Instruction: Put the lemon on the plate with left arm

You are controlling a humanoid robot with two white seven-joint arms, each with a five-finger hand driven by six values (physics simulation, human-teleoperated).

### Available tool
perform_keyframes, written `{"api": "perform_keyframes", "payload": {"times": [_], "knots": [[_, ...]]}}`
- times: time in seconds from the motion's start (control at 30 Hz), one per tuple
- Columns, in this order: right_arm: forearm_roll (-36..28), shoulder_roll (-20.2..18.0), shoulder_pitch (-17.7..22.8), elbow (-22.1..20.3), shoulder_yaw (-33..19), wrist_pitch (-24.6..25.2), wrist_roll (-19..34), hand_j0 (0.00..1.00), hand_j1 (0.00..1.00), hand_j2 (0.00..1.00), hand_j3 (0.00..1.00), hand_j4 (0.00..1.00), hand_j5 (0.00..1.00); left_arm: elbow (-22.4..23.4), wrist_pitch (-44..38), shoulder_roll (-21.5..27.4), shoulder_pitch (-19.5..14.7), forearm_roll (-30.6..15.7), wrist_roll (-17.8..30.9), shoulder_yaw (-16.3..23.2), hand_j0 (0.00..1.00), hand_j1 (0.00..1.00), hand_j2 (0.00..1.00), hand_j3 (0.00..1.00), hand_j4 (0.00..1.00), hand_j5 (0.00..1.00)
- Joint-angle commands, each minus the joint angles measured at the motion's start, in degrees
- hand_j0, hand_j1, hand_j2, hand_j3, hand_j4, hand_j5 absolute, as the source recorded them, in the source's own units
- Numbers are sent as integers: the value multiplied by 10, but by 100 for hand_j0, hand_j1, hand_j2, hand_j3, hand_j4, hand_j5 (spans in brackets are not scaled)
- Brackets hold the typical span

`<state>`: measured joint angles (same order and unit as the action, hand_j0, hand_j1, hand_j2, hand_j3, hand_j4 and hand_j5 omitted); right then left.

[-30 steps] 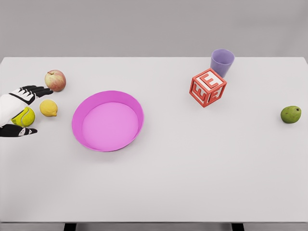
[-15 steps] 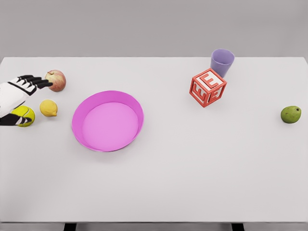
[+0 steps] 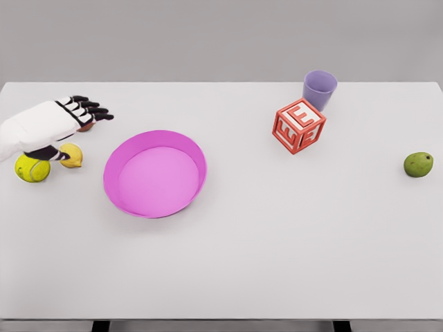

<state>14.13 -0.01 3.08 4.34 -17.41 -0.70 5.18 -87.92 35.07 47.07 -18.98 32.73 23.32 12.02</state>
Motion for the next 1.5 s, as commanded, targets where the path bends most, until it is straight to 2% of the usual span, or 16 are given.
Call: {"api": "perform_keyframes", "payload": {"times": [0.0,0.03,0.07,0.17,0.23,0.43,0.57,0.7,0.8,1.0,1.27,1.47], "knots": [[0,0,0,0,0,0,0,100,100,100,100,100,100,28,-1,37,-3,-51,7,71,100,100,100,100,100,100],[0,0,0,1,0,0,0,100,100,100,100,100,100,35,-1,39,-10,-64,32,77,100,100,100,100,100,100],[0,0,0,1,0,0,0,100,100,100,100,100,100,40,-1,40,-13,-88,82,78,100,100,100,100,100,100],[0,0,0,1,0,0,0,100,100,100,100,100,100,42,-1,40,-14,-97,96,78,100,100,100,100,100,100],[0,0,0,1,0,0,0,100,100,100,100,100,100,52,-1,39,-26,-98,117,78,100,100,100,100,100,100],[0,0,0,1,0,0,0,100,100,100,100,100,100,79,-1,38,-40,-98,117,78,100,100,100,100,100,100],[0,0,0,1,0,0,0,100,100,100,100,100,100,107,-1,38,-40,-96,117,77,92,92,92,92,92,92],[0,0,0,1,0,0,0,100,100,100,100,100,100,128,-1,36,-45,-92,117,77,92,92,92,92,92,92],[0,0,0,0,0,0,0,100,100,100,100,100,100,126,-1,32,-54,-91,117,77,92,92,92,92,92,92],[0,0,0,0,0,0,0,100,100,100,100,100,100,93,-1,31,-62,-77,117,76,92,92,92,92,92,92],[0,0,0,0,0,0,0,100,100,100,100,100,100,95,-1,29,-68,-6,117,66,92,92,92,92,92,92],[0,0,0,1,0,0,0,100,100,100,100,100,100,74,-1,7,-72,-4,117,66,91,91,91,91,91,91]]}}
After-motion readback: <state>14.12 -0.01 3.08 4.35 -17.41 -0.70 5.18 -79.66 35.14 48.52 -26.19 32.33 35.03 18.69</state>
